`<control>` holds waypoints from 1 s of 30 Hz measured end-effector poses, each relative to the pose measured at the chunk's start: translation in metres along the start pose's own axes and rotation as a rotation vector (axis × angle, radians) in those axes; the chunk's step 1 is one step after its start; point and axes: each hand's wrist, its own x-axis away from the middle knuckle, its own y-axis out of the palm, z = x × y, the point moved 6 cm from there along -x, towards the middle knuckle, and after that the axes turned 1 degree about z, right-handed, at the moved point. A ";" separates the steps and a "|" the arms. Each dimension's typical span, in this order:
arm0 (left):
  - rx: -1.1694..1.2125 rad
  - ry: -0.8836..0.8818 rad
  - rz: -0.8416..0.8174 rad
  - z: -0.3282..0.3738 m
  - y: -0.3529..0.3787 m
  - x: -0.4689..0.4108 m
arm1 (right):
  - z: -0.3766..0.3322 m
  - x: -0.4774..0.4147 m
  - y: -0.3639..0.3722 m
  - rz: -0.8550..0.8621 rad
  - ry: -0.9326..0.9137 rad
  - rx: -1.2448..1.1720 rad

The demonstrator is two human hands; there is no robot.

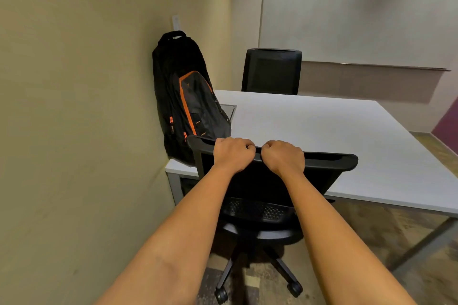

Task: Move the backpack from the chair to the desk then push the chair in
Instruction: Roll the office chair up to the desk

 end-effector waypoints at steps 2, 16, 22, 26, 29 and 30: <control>-0.004 0.006 0.017 0.003 0.001 -0.001 | 0.003 -0.002 -0.002 0.007 0.012 0.004; -0.032 0.026 0.021 0.005 0.002 0.010 | 0.002 0.008 0.001 0.009 -0.020 0.026; -0.004 0.045 -0.021 0.002 0.000 0.024 | -0.004 0.026 0.002 -0.012 -0.063 0.093; 0.029 0.065 -0.046 0.003 -0.002 0.033 | -0.006 0.038 0.001 -0.028 -0.109 0.156; 0.024 0.101 -0.025 0.005 -0.005 0.041 | -0.006 0.043 0.000 -0.035 -0.111 0.156; 0.032 0.108 -0.014 0.005 -0.005 0.043 | -0.005 0.044 -0.001 -0.031 -0.107 0.155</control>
